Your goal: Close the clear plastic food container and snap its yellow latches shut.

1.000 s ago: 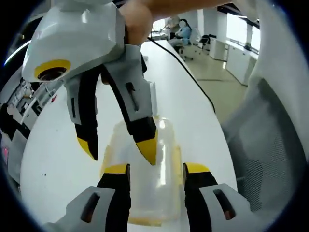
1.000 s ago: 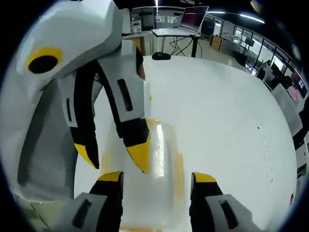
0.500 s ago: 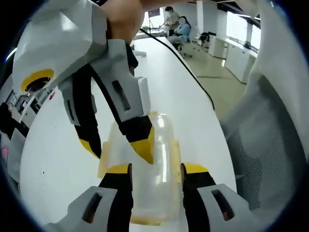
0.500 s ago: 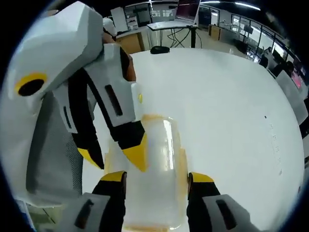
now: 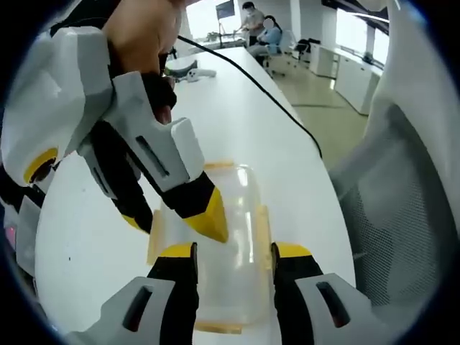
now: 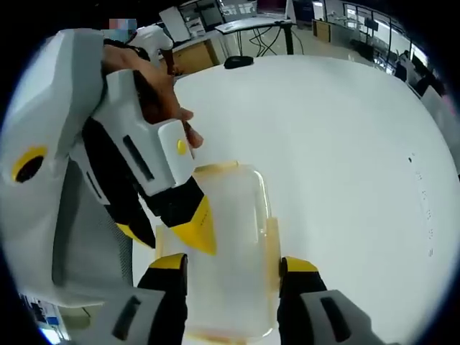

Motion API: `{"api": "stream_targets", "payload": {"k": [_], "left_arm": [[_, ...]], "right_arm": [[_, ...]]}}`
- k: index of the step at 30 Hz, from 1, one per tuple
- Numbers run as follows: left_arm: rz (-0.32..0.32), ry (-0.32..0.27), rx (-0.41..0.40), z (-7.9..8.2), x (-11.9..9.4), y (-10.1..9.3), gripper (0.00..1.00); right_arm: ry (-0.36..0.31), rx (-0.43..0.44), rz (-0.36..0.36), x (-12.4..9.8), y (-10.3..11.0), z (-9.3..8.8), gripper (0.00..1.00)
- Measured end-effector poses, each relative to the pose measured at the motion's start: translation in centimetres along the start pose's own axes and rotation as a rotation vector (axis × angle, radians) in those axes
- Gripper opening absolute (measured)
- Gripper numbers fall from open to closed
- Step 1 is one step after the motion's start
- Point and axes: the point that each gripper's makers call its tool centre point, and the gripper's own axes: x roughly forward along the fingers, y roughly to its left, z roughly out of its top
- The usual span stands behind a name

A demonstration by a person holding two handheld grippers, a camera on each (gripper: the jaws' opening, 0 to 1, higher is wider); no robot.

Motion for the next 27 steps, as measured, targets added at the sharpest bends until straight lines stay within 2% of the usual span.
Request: {"api": "stream_targets", "payload": {"k": [4,7,8,9,10,20,27], "left_arm": [[0.016,0.012,0.008,-0.08,0.10,0.06,0.39],[0.006,0.003,0.008,-0.17,0.04,-0.08,0.39],[-0.010,0.002,0.002,-0.19,0.08,-0.39,0.39],[-0.004,0.002,0.011,-0.19,0.02,-0.47,0.39],[0.002,0.009,0.004,-0.15,0.13,-0.39,0.39],[0.010,0.021,0.005,-0.12,0.16,-0.20,0.39],[0.090,0.028,0.036,-0.31,0.48,-0.30,0.40]], "right_arm": [[0.003,-0.002,0.026,0.11,0.00,-0.13,0.47],[0.037,0.005,0.057,0.49,0.23,-0.10,0.46],[0.061,0.005,0.106,0.55,0.77,-0.48,0.45],[0.066,0.043,0.086,0.59,0.33,-0.60,0.45],[0.077,0.018,0.082,0.61,0.05,-0.52,0.45],[0.050,0.018,0.052,0.43,0.22,-0.43,0.46],[0.052,0.009,0.034,0.43,0.38,-0.29,0.46]]}}
